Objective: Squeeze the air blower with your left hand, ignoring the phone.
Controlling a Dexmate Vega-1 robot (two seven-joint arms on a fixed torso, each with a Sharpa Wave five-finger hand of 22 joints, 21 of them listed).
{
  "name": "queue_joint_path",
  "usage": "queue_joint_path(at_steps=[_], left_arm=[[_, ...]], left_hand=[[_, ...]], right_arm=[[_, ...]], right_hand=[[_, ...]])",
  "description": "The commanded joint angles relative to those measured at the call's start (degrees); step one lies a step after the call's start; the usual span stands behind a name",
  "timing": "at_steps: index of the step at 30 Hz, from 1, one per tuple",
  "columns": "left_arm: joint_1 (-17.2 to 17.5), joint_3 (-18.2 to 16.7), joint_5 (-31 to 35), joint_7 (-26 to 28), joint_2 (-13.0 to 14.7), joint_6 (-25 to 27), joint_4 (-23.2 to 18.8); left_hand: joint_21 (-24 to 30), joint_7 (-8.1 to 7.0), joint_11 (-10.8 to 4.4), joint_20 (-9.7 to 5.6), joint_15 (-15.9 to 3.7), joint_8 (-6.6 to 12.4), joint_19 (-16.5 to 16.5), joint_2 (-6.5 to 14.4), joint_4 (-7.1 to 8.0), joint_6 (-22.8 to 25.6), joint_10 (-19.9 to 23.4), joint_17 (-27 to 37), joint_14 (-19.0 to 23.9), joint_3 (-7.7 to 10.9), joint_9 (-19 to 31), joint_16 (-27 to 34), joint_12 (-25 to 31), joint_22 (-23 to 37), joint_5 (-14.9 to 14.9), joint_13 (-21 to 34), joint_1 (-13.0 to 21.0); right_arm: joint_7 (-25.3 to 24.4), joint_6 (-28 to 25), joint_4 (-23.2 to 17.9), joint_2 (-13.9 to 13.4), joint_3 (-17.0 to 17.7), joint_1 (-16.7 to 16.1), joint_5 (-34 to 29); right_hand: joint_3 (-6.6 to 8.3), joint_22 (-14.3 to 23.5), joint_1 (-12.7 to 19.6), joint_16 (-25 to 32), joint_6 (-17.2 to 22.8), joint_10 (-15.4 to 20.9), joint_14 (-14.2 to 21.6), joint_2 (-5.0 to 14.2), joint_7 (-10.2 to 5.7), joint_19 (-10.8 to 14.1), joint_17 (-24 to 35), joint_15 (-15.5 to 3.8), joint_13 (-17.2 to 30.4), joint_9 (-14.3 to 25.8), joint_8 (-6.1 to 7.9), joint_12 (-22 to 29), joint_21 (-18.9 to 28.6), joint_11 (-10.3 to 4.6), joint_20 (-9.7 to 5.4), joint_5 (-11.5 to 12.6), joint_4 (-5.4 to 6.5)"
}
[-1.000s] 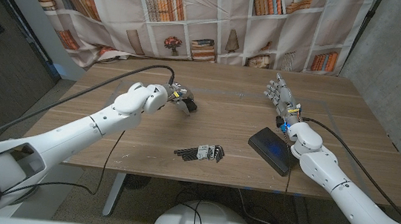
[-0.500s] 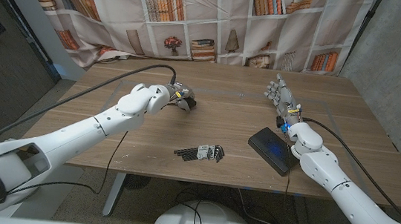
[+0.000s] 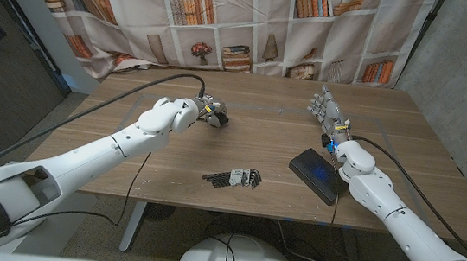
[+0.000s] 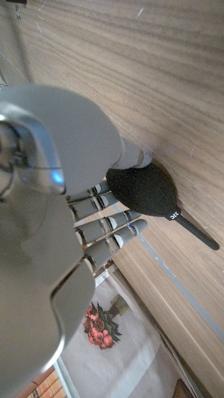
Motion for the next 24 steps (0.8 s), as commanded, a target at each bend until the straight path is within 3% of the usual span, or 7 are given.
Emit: queue_joint_path(at_steps=[1,11,24], left_arm=[[-0.1,-0.3,-1.1,1.0,0.2,0.5,-0.8],[0.5,-1.1,-0.7,0.9,1.2,1.6,-3.5],[3.8,-4.6,1.3,2.6,3.4,5.8,-11.2]], left_hand=[[0.6,0.08,-0.31,-0.02,-6.15,0.43,1.0,0.0,-0.05,0.7,1.2,0.2,1.1,0.85,0.3,0.4,0.3,0.2,-0.2,0.2,0.7],[0.9,-0.06,-0.44,-0.09,-6.47,0.39,1.8,-0.2,-0.47,1.7,2.2,0.1,2.5,2.37,0.3,0.3,0.2,0.2,-0.6,0.2,2.4],[1.0,0.12,-0.30,-0.06,-6.28,0.14,1.8,-0.4,-0.15,1.9,2.2,0.2,2.6,3.02,0.3,-0.1,-0.2,0.2,-1.0,0.2,2.6]], right_arm=[[0.5,0.4,0.9,0.4,-0.1,0.6,0.1],[0.2,1.2,0.2,0.0,0.5,-0.6,0.3],[0.3,2.3,-0.3,-0.3,0.9,-1.4,0.4]], right_hand=[[0.09,0.3,0.0,0.0,0.3,0.5,0.3,0.46,-0.09,0.4,0.2,0.14,0.1,0.1,-0.21,-0.1,-0.1,-0.12,-0.57,-0.2,-0.32],[0.08,0.3,0.0,0.0,0.3,0.5,0.4,0.47,-0.10,0.5,0.2,0.06,0.1,0.1,-0.20,-0.2,-0.2,-0.19,-0.57,-0.2,-0.35],[0.06,0.3,-0.1,-0.1,0.3,0.6,0.4,0.47,-0.11,0.6,0.2,0.13,0.1,0.1,-0.19,-0.3,-0.4,-0.15,-0.64,-0.2,-0.41]])
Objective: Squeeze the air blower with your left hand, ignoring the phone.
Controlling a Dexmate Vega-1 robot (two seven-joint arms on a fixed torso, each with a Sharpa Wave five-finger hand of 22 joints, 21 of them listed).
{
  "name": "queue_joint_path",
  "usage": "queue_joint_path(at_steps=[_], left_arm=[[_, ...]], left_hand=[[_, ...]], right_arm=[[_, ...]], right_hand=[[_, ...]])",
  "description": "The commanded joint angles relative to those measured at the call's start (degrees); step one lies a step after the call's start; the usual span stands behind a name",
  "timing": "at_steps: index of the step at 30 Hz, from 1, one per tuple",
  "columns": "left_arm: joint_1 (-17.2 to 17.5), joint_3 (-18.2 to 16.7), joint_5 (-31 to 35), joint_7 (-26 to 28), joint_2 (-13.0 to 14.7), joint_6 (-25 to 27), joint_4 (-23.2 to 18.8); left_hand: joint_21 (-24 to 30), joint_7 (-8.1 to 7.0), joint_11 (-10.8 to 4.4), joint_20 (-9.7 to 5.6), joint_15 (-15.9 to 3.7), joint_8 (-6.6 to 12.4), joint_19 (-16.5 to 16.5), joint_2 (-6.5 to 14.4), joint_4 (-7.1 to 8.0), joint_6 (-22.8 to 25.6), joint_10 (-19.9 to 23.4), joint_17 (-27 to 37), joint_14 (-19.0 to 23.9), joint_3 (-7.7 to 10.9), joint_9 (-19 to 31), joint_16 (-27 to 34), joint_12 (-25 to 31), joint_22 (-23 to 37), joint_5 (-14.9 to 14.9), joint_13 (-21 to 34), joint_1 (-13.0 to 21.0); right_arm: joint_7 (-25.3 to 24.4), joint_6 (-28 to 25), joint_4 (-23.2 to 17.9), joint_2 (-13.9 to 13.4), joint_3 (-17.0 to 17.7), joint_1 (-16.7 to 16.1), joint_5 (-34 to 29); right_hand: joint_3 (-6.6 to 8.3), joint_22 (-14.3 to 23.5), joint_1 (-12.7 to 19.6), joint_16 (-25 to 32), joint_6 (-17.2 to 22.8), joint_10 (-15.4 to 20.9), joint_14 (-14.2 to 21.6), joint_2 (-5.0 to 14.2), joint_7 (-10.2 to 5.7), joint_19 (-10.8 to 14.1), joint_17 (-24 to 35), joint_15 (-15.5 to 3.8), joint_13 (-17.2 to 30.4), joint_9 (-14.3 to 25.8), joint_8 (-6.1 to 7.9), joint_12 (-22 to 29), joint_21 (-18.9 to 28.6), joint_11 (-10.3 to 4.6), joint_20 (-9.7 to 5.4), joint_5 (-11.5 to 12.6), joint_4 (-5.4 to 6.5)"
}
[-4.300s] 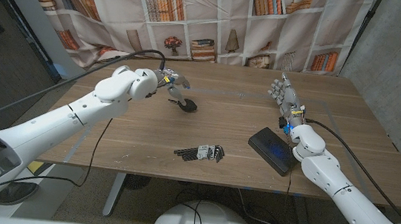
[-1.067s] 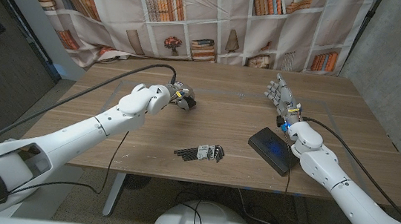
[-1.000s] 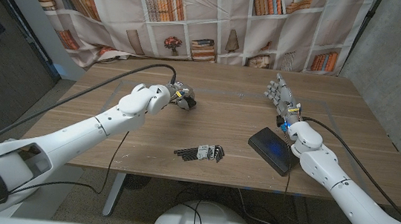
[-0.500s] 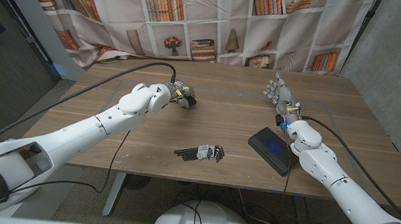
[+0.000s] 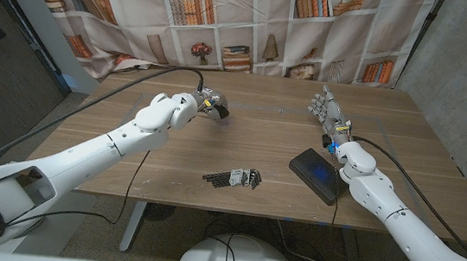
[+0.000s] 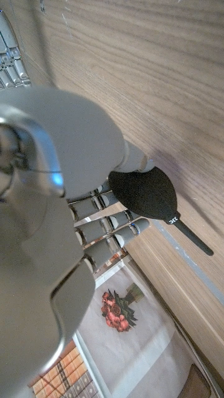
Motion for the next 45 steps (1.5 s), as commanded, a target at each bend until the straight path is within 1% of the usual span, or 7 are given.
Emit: queue_joint_path(at_steps=[1,9,23,24,26,31,45], left_arm=[[2.6,-2.9,1.9,1.5,2.1,3.1,-6.4],[5.0,-5.8,2.6,3.5,3.9,3.5,-10.7],[6.0,-6.9,2.4,5.0,3.4,2.3,-10.8],[6.2,-7.0,2.4,5.4,3.3,2.1,-10.8],[6.3,-7.2,1.7,6.1,3.2,1.5,-10.5],[6.4,-7.8,-0.5,7.4,3.0,0.0,-9.9],[7.6,-9.3,-5.0,13.2,2.8,-3.0,-8.7]], left_hand=[[0.1,-0.07,-0.46,0.00,-5.96,0.08,0.5,0.1,0.18,0.2,0.4,0.2,0.6,0.58,0.3,-0.2,-0.3,0.2,-0.2,0.2,0.0],[0.0,-0.10,-0.30,0.01,-5.97,-0.10,0.3,-0.1,0.49,0.2,0.8,0.2,0.6,0.70,0.3,-0.4,-0.3,0.2,-0.4,0.2,-0.3],[0.1,-0.27,-0.74,-0.27,-6.28,-0.14,0.7,-0.7,0.82,1.1,1.2,0.1,1.2,0.93,0.3,-0.6,-0.6,0.2,-0.8,0.2,-0.5],[0.2,-0.27,-0.29,-0.30,-6.25,-0.17,0.7,-0.8,0.84,1.1,1.4,0.1,1.2,0.96,0.3,-0.6,-0.5,0.2,-0.8,0.2,-0.5],[0.3,-0.24,-0.60,-0.38,-6.38,-0.24,1.2,-0.8,0.84,1.2,1.4,0.1,1.5,1.05,0.3,-0.6,-0.6,0.1,-0.8,0.2,-0.5],[1.3,0.38,0.11,-0.49,-6.44,-0.33,3.9,-0.9,0.55,2.1,2.8,0.1,3.6,1.85,0.4,-0.3,-0.6,0.0,-0.9,0.3,0.2],[3.2,1.40,0.34,-1.35,-6.81,0.73,10.3,-1.2,-0.94,8.5,8.9,0.2,10.2,5.14,0.4,0.3,0.2,-0.5,-1.1,0.4,4.3]], right_arm=[[0.0,1.0,-0.4,-0.2,0.4,-0.7,0.1],[0.1,1.9,-0.4,-0.1,0.6,-1.0,0.1],[0.0,2.6,-0.7,-0.1,0.9,-1.4,0.2],[0.0,2.7,-0.7,-0.1,0.9,-1.4,0.2],[-0.1,2.6,-0.8,-0.2,0.9,-1.4,0.2],[-0.1,2.9,-0.7,-0.1,1.0,-1.4,0.2],[-0.2,2.9,-1.2,-0.3,1.1,-1.7,0.3]], right_hand=[[0.06,0.1,-0.1,0.0,0.3,0.6,0.4,0.47,-0.07,0.2,0.2,0.14,0.1,0.1,-0.18,-0.3,-0.4,-0.16,-0.32,-0.2,-0.42],[0.07,0.1,-0.1,-0.1,0.3,0.7,0.4,0.49,-0.05,0.3,0.2,0.14,0.1,0.1,-0.18,-0.3,-0.4,-0.17,-0.34,-0.2,-0.45],[0.07,0.1,-0.1,-0.1,0.4,0.8,0.4,0.51,-0.07,0.3,0.2,0.09,0.1,0.1,-0.16,-0.3,-0.5,-0.21,-0.37,-0.2,-0.51],[0.07,0.1,-0.1,-0.1,0.4,0.8,0.5,0.51,-0.07,0.3,0.2,0.12,0.1,0.1,-0.16,-0.3,-0.5,-0.22,-0.36,-0.2,-0.52],[0.08,0.1,-0.1,-0.1,0.4,0.8,0.5,0.51,-0.10,0.3,0.2,0.07,0.1,0.1,-0.17,-0.3,-0.6,-0.21,-0.35,-0.2,-0.53],[0.08,0.1,-0.1,-0.1,0.4,0.8,0.5,0.53,-0.07,0.3,0.2,0.09,0.1,0.1,-0.17,-0.4,-0.6,-0.15,-0.35,-0.2,-0.55],[0.09,0.1,-0.1,-0.1,0.4,0.8,0.5,0.56,-0.06,0.4,0.2,0.14,0.1,0.1,-0.15,-0.4,-0.7,-0.17,-0.36,-0.2,-0.60]])
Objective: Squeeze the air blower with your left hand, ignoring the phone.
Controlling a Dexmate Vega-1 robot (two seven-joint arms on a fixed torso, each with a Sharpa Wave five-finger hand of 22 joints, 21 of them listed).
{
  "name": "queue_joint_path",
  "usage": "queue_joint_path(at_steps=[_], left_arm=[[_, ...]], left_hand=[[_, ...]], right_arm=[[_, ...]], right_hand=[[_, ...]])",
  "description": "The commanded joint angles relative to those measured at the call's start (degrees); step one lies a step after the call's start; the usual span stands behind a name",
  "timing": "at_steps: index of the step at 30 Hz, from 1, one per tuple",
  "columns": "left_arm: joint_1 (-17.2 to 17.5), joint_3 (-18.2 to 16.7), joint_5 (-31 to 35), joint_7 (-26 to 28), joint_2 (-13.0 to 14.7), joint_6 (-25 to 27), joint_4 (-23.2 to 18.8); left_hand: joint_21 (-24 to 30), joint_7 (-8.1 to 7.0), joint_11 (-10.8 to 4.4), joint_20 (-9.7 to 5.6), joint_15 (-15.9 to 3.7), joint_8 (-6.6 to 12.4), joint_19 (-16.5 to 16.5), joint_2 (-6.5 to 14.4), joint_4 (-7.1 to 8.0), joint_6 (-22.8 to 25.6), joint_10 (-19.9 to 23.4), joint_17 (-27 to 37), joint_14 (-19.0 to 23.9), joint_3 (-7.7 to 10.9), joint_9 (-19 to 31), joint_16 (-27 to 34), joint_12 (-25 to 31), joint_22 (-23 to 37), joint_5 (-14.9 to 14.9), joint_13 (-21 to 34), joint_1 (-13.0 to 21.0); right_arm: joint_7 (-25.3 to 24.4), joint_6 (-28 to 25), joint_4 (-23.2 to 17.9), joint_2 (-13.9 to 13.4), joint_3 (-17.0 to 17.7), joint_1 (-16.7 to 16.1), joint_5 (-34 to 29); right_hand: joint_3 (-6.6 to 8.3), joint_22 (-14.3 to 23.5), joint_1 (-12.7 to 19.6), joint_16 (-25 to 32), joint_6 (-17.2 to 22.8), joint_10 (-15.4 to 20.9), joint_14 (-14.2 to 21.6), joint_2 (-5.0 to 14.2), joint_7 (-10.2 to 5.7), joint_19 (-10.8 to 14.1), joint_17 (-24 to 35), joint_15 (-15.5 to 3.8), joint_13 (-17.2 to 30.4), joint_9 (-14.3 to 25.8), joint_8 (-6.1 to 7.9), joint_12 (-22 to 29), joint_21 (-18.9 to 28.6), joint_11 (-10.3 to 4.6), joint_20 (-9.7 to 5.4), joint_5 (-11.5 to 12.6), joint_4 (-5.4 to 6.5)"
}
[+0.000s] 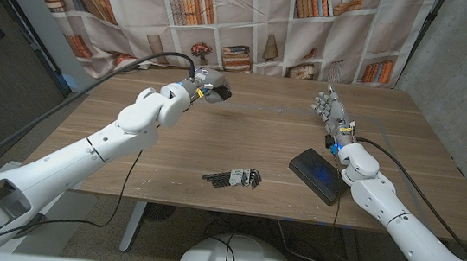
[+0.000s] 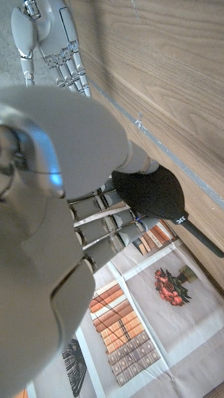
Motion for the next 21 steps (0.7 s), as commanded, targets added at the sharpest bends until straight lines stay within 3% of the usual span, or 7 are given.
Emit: queue_joint_path(at_steps=[1,21], left_arm=[[1.2,-1.4,-4.1,5.1,-0.3,-2.7,1.1],[1.0,-0.6,-7.4,6.5,-0.8,-3.3,2.2]], left_hand=[[0.9,0.13,-0.56,-0.22,-6.05,1.00,2.4,0.1,-0.29,3.1,3.2,0.1,3.2,1.54,0.1,0.7,0.7,-0.1,-0.2,0.1,2.1],[2.1,0.81,-0.72,-1.25,-6.97,1.44,7.1,0.6,0.62,8.5,7.9,0.1,9.0,4.12,0.0,0.9,0.7,-0.3,-0.4,0.2,3.5]], right_arm=[[-0.1,0.1,-0.4,-0.2,0.1,-0.3,0.0],[-0.7,-0.4,-1.6,-0.8,0.4,-1.3,0.3]], right_hand=[[0.25,0.1,0.1,-0.1,0.4,0.6,0.5,0.33,-0.12,0.4,0.2,0.12,0.1,0.1,-0.16,0.0,-0.3,0.04,-0.38,-0.2,-0.11],[0.25,0.1,0.1,-0.1,0.5,0.7,0.4,0.34,-0.08,0.5,0.2,0.08,0.1,0.1,-0.16,0.0,-0.5,0.10,-0.40,-0.2,-0.20]])
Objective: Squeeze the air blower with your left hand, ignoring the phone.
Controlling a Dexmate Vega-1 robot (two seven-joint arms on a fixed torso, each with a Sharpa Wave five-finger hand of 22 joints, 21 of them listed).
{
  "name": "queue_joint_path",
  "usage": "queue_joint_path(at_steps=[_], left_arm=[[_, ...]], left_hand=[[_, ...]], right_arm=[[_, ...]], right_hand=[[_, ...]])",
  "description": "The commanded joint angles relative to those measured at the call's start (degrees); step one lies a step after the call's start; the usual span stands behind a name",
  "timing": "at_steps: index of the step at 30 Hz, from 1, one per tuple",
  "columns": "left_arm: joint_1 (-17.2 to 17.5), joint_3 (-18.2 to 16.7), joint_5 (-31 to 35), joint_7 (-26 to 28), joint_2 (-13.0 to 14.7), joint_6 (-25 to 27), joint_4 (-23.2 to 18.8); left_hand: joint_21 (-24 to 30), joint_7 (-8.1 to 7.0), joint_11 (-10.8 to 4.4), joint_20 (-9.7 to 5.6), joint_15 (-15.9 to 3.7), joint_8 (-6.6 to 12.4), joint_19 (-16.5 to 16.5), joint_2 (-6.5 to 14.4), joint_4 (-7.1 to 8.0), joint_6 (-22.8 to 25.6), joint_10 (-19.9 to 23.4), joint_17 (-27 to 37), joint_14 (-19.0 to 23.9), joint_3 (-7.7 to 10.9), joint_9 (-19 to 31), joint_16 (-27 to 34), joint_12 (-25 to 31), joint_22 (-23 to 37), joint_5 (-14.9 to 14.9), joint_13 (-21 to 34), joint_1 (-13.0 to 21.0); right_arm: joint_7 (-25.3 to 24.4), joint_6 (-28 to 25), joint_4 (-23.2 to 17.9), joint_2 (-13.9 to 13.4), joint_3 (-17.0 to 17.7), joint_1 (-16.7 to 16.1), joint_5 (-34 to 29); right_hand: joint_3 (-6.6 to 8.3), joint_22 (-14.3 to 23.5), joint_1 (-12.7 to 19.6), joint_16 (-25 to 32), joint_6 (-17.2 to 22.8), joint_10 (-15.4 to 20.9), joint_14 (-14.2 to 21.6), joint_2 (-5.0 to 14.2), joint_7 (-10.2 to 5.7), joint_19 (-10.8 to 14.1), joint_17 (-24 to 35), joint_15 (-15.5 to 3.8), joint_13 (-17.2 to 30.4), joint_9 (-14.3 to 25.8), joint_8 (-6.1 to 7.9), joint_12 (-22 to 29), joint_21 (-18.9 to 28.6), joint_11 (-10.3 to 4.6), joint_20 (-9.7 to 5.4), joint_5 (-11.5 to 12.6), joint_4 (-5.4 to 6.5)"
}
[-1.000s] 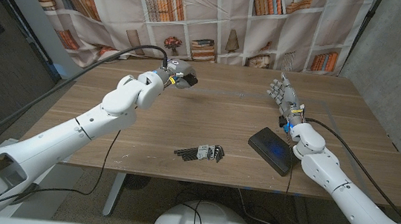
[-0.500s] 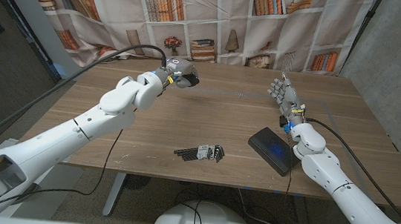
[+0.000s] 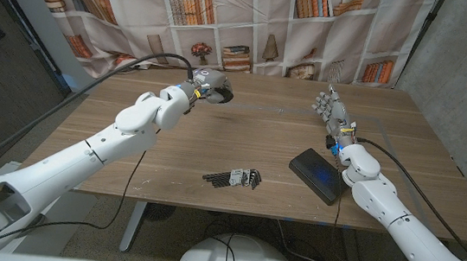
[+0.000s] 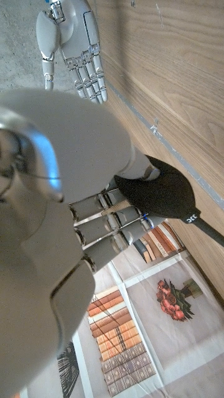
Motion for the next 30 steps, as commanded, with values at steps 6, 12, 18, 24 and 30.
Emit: queue_joint_path(at_steps=[6,12,18,24,30], left_arm=[[0.0,0.4,-2.1,1.8,-0.4,-0.1,1.0],[-0.1,0.8,-1.6,1.5,-0.2,0.4,0.7],[0.0,0.8,-1.7,1.2,0.0,0.8,0.5],[0.0,0.8,-1.7,1.1,0.3,0.9,0.4],[-0.2,1.0,-1.3,0.8,0.4,1.1,0.3]], left_hand=[[0.6,0.76,-0.80,-0.51,-4.93,0.13,2.1,0.2,0.27,2.4,1.9,0.1,2.2,1.16,0.1,0.1,-0.2,0.0,0.1,0.2,0.9],[0.2,0.63,-0.52,-0.16,-4.43,-0.21,1.6,0.0,0.30,2.6,1.9,0.1,1.5,1.59,0.0,-0.5,-0.6,-0.1,0.1,0.2,1.0],[-0.9,0.83,0.08,0.87,-3.38,-2.04,-0.6,0.0,0.92,0.0,-0.5,0.2,-0.7,2.29,0.0,-1.7,-2.1,0.0,-0.3,0.3,0.6],[-1.6,0.99,0.74,1.54,-2.42,-3.06,-1.6,-0.4,1.95,-1.6,-2.1,0.3,-2.8,2.05,0.1,-2.2,-2.8,0.0,-0.6,0.3,-1.0],[-2.3,0.94,0.83,1.90,-1.90,-4.09,-2.6,-0.9,2.64,-3.7,-4.3,0.3,-4.7,1.78,0.3,-2.4,-3.4,0.1,-0.7,0.3,-2.3]], right_arm=[[-0.6,-0.5,-0.8,-0.4,0.3,-0.7,0.1],[-0.4,-0.5,-0.6,-0.4,0.3,-0.6,0.2],[-0.2,-0.3,-0.4,-0.3,0.2,-0.5,0.2],[-0.1,-0.2,-0.2,-0.1,0.1,-0.4,0.2],[-0.1,-0.1,-0.2,0.0,0.1,-0.4,0.2]], right_hand=[[0.25,0.1,0.1,-0.1,0.5,0.7,0.4,0.36,-0.06,0.5,0.2,0.05,0.1,0.1,-0.16,-0.1,0.0,0.02,-0.42,-0.2,-0.23],[0.25,0.1,0.1,-0.1,0.5,0.6,0.5,0.37,-0.03,0.5,0.2,0.13,0.1,0.1,-0.17,-0.1,-0.1,0.07,-0.44,-0.2,-0.25],[0.25,0.1,0.1,-0.1,0.5,0.7,0.5,0.38,-0.01,0.6,0.2,0.11,0.1,0.1,-0.16,-0.1,-0.1,0.10,-0.45,-0.2,-0.27],[0.26,0.1,0.1,-0.1,0.5,0.6,0.5,0.39,-0.04,0.6,0.2,0.07,0.1,0.1,-0.18,-0.2,-0.2,0.00,-0.43,-0.2,-0.29],[0.26,0.1,0.0,-0.1,0.5,0.6,0.5,0.39,-0.04,0.6,0.2,0.11,0.1,0.1,-0.18,-0.2,-0.2,0.04,-0.41,-0.2,-0.31]])
